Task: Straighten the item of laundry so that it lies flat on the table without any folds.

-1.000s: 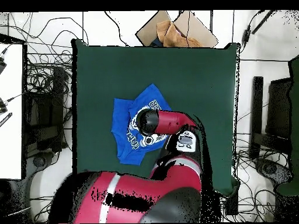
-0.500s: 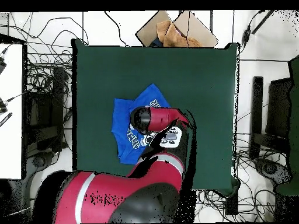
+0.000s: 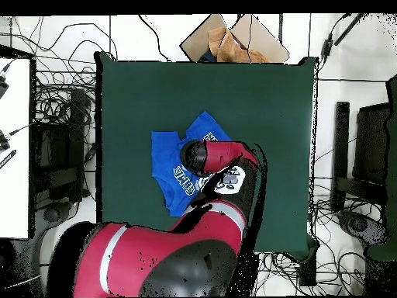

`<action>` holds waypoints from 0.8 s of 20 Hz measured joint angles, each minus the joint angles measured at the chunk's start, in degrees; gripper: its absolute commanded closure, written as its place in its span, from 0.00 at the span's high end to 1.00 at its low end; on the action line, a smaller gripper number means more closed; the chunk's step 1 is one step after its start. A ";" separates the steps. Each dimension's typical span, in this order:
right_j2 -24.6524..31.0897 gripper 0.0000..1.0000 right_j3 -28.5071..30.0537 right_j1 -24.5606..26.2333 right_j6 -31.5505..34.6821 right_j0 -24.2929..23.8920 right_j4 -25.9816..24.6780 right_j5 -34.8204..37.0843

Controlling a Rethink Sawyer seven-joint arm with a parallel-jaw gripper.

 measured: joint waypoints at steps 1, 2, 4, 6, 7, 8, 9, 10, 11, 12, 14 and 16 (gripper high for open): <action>-0.35 0.00 -0.36 0.24 0.00 -0.09 0.01 0.01; -0.59 0.00 -0.56 0.40 0.00 -0.11 0.00 0.00; -1.83 0.00 -1.74 1.39 0.00 -0.06 0.05 0.06; -3.20 0.00 -3.05 2.43 0.01 0.30 0.31 0.08; -3.53 0.00 -3.40 2.70 0.01 0.39 0.39 0.08; -3.75 0.00 -3.61 2.87 0.01 0.44 0.47 0.08; -3.97 0.00 -3.80 3.02 0.01 0.47 0.54 0.08; -4.42 0.00 -4.24 3.36 0.01 0.48 0.70 0.06; -4.66 0.00 -4.57 3.59 0.01 0.47 0.79 0.07; -4.92 0.00 -4.93 3.85 0.01 0.48 0.90 0.08; -5.19 0.00 -5.27 4.08 0.01 0.45 1.00 0.07; -5.27 0.00 -5.41 4.14 0.01 0.31 1.06 0.05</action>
